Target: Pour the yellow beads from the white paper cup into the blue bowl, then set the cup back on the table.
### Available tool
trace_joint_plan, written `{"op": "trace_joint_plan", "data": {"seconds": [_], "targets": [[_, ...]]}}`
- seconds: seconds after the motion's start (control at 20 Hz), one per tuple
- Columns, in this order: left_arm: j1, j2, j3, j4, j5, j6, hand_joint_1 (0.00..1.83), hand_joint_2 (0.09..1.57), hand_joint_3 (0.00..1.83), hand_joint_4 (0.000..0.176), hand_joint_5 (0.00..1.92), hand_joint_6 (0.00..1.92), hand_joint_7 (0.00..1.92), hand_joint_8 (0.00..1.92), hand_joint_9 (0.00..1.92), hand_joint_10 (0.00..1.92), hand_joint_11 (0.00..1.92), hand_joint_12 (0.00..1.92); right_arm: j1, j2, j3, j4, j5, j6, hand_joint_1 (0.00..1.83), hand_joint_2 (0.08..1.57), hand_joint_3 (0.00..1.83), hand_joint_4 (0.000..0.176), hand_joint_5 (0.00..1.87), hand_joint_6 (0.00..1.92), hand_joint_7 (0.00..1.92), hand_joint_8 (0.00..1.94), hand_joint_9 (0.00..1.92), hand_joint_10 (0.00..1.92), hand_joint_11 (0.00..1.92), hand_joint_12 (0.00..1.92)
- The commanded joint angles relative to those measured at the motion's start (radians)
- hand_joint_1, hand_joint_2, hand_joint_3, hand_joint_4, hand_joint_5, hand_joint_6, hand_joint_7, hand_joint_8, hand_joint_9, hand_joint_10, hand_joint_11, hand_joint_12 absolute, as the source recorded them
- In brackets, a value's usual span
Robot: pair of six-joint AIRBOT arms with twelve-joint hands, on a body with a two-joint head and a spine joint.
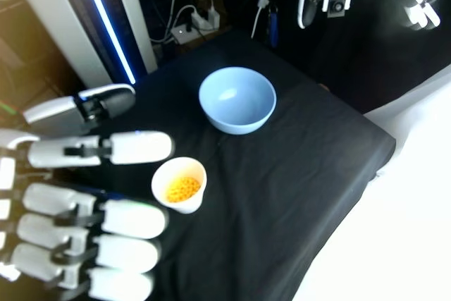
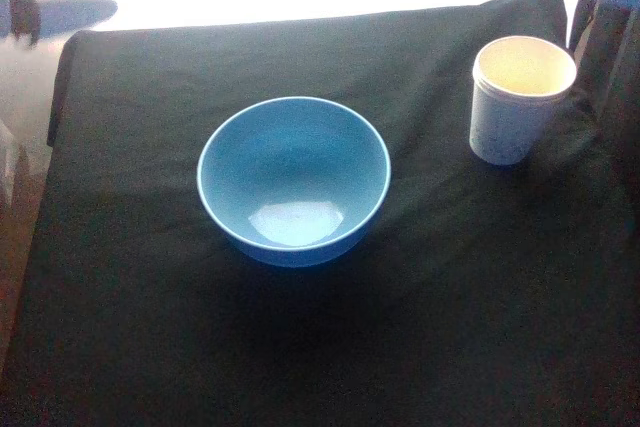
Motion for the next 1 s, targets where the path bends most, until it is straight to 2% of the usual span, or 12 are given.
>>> {"op": "trace_joint_plan", "data": {"seconds": [0.0,0.25,0.35,0.45,0.5,0.55,0.6,0.7,0.8,0.85,0.9,0.95], "targets": [[-0.012,-0.002,0.006,-0.033,-0.109,-0.004,0.63,0.67,0.45,0.000,0.00,0.00,0.13,0.00,0.13,0.04,0.00,0.21,0.014,0.000,0.006,0.036,0.110,0.011,0.73,0.93,0.00,0.000,0.01,0.00,0.11,0.00,0.15,0.00,0.06,0.24],[-0.006,-0.002,0.006,-0.033,-0.103,-0.013,0.60,0.74,0.38,0.000,0.00,0.00,0.16,0.00,0.17,0.01,0.00,0.22,0.009,-0.016,0.007,0.074,0.110,0.011,0.78,0.89,0.00,0.000,0.03,0.01,0.15,0.01,0.15,0.00,0.08,0.23],[0.002,-0.001,0.006,-0.038,-0.108,-0.018,0.60,0.73,0.37,0.000,0.00,0.00,0.16,0.00,0.18,0.01,0.00,0.27,-0.003,-0.035,0.010,0.091,0.111,0.012,0.77,0.82,0.00,0.007,0.03,0.00,0.14,0.00,0.14,0.00,0.07,0.22],[0.014,0.002,0.005,-0.050,-0.119,-0.019,0.58,0.76,0.37,0.000,0.00,0.00,0.16,0.00,0.19,0.00,0.00,0.29,-0.027,-0.056,0.017,0.118,0.111,0.022,0.77,0.77,0.00,0.028,0.02,0.00,0.14,0.00,0.14,0.00,0.08,0.22],[0.017,0.003,0.005,-0.055,-0.123,-0.020,0.59,0.75,0.37,0.000,0.00,0.00,0.15,0.00,0.17,0.01,0.00,0.21,-0.041,-0.067,0.024,0.132,0.112,0.034,0.77,0.77,0.00,0.041,0.01,0.00,0.13,0.00,0.11,0.00,0.07,0.21],[0.019,0.003,0.005,-0.059,-0.127,-0.020,0.58,0.75,0.38,0.000,0.00,0.00,0.15,0.00,0.17,0.01,0.00,0.17,-0.056,-0.078,0.030,0.143,0.112,0.048,0.77,0.75,0.00,0.045,0.00,0.00,0.12,0.00,0.10,0.00,0.06,0.20],[0.022,0.003,0.005,-0.064,-0.133,-0.022,0.56,0.74,0.38,0.000,0.00,0.00,0.15,0.00,0.17,0.00,0.00,0.12,-0.074,-0.086,0.035,0.156,0.113,0.055,0.79,0.71,0.00,0.065,0.00,0.00,0.11,0.00,0.08,0.00,0.04,0.18],[0.030,0.003,0.008,-0.070,-0.150,-0.044,0.55,0.73,0.38,0.000,0.00,0.00,0.17,0.00,0.16,0.00,0.00,0.03,-0.112,-0.094,0.035,0.176,0.114,0.056,0.83,0.73,0.01,0.053,0.02,0.01,0.12,0.00,0.07,0.00,0.01,0.17],[0.046,0.007,0.008,-0.080,-0.162,-0.050,0.47,0.73,0.39,0.000,0.00,0.00,0.19,0.01,0.17,0.01,0.02,0.03,-0.138,-0.102,0.033,0.193,0.127,0.056,0.85,0.78,0.02,0.049,0.00,0.00,0.10,0.00,0.04,0.00,0.00,0.15],[0.056,0.008,0.008,-0.089,-0.166,-0.050,0.46,0.74,0.39,0.000,0.00,0.00,0.18,0.00,0.15,0.00,0.02,0.03,-0.156,-0.105,0.025,0.211,0.141,0.056,0.83,0.77,0.00,0.062,0.00,0.00,0.10,0.00,0.04,0.00,0.00,0.14],[0.064,0.008,0.008,-0.095,-0.168,-0.050,0.45,0.75,0.40,0.000,0.00,0.00,0.17,0.00,0.15,0.00,0.03,0.04,-0.175,-0.106,0.016,0.230,0.159,0.056,0.81,0.71,0.00,0.094,0.00,0.00,0.06,0.01,0.01,0.00,0.00,0.03],[0.066,0.008,0.008,-0.097,-0.169,-0.051,0.44,0.77,0.41,0.000,0.00,0.00,0.18,0.00,0.16,0.00,0.04,0.05,-0.186,-0.106,0.011,0.237,0.165,0.056,0.78,0.70,0.00,0.099,0.00,0.00,0.02,0.00,0.00,0.00,0.00,0.00]]}}
